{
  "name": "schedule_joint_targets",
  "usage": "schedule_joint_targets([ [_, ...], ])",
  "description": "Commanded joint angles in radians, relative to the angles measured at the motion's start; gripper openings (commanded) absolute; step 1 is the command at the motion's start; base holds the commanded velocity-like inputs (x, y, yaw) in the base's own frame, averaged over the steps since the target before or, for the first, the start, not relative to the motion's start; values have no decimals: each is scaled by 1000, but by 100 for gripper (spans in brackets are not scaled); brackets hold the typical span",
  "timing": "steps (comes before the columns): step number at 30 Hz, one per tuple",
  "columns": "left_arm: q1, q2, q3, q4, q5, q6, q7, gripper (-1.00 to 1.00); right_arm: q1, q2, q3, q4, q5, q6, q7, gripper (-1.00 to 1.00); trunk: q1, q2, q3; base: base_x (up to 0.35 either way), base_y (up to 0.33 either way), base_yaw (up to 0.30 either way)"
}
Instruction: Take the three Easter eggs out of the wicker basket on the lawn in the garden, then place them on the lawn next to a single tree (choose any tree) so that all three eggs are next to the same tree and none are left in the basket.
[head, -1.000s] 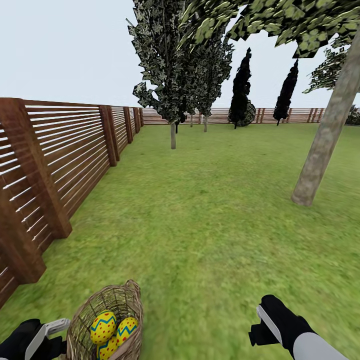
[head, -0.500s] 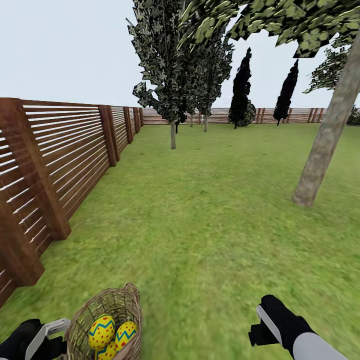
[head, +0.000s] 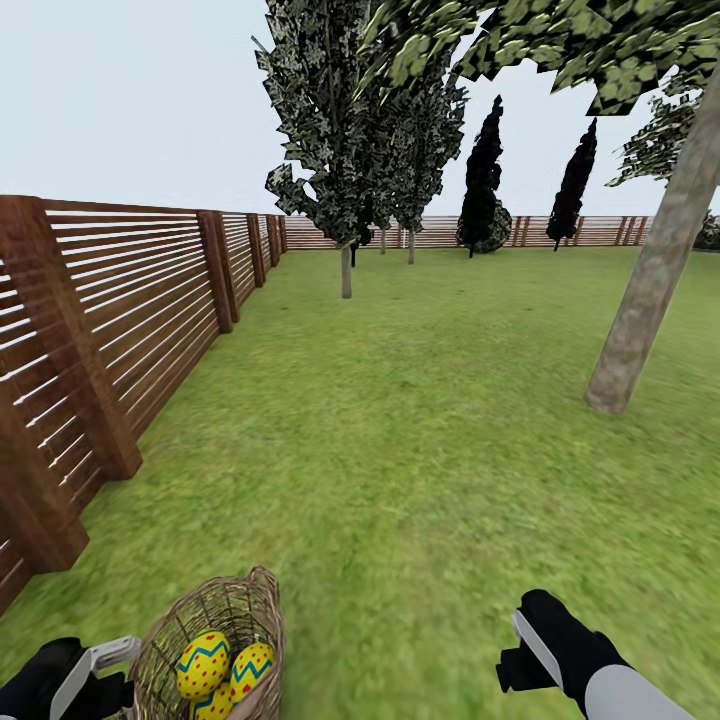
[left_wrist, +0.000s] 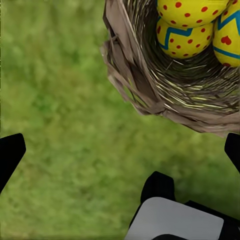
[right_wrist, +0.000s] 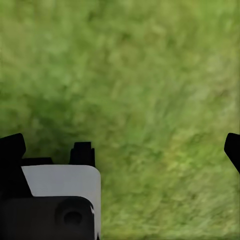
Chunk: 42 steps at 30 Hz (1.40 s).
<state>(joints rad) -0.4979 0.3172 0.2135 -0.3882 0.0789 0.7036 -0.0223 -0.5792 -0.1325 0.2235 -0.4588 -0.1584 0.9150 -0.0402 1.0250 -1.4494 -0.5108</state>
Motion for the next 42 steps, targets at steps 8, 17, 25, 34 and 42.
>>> schedule_joint_targets([
  [8,0,0,5,-1,6,8,0,100,-1,0,8,-1,-9,4,-4,100,0,-1,-1,131,0,0],
  [17,0,0,5,-2,6,4,1,100,-1,4,8,-1,-7,4,-4,100,0,-1,-1,90,0,0],
  [25,0,-1,6,-2,7,5,1,100,-1,5,9,0,-7,4,-4,100,0,-1,-1,59,0,0],
  [34,0,-2,5,-2,7,5,1,100,-1,5,9,0,-7,4,-4,100,0,-1,-1,171,0,0],
  [42,0,-1,5,-3,7,5,1,100,-1,5,9,0,-7,3,-4,100,0,-1,-1,5,0,0],
])
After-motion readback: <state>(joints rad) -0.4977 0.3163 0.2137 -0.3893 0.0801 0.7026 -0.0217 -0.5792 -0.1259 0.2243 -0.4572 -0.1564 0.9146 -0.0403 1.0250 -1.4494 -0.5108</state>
